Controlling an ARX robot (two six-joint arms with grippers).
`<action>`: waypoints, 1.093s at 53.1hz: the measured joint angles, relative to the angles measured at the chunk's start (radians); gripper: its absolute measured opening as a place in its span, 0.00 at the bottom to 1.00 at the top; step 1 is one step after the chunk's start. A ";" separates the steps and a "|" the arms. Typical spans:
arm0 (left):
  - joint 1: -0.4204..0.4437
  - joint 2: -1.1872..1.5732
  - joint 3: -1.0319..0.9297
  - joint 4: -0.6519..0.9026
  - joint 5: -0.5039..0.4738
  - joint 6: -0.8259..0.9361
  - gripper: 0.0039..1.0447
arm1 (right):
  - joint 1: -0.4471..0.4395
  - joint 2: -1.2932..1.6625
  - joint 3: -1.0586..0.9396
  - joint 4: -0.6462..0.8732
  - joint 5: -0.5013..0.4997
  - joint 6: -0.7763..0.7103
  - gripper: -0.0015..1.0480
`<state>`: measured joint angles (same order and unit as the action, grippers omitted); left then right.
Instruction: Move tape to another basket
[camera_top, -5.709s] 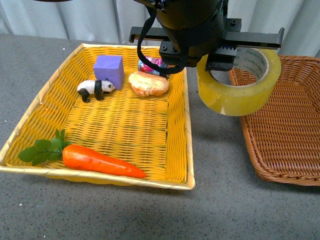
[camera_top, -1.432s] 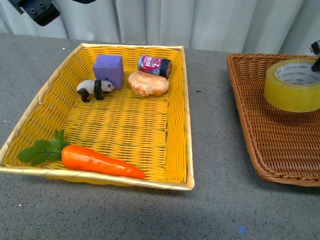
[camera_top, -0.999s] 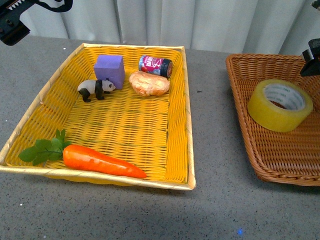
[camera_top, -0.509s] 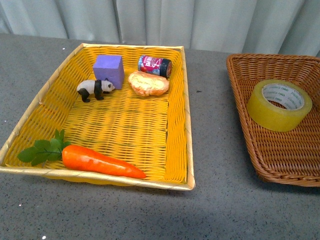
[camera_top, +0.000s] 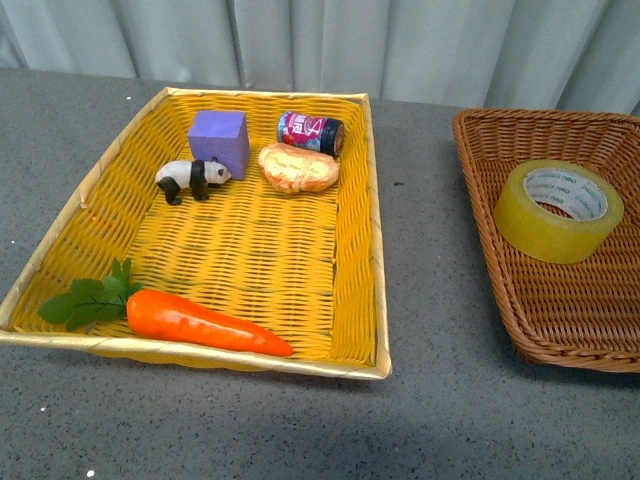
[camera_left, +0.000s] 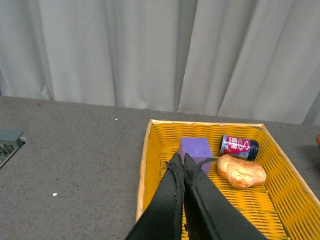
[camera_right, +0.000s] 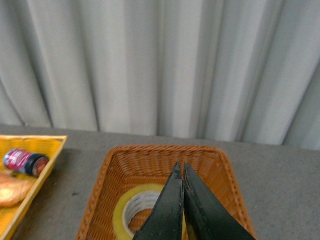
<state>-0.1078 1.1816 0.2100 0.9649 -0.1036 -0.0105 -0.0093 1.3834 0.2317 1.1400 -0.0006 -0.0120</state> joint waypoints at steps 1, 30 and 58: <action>0.003 -0.013 -0.008 -0.004 0.003 0.000 0.03 | 0.004 -0.010 -0.012 -0.003 -0.002 0.000 0.01; 0.105 -0.488 -0.188 -0.291 0.103 0.003 0.03 | 0.008 -0.583 -0.212 -0.376 0.000 0.002 0.01; 0.105 -0.808 -0.189 -0.589 0.103 0.003 0.03 | 0.008 -0.948 -0.227 -0.705 0.000 0.002 0.01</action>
<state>-0.0025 0.3737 0.0208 0.3756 -0.0006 -0.0071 -0.0010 0.4358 0.0048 0.4347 -0.0010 -0.0105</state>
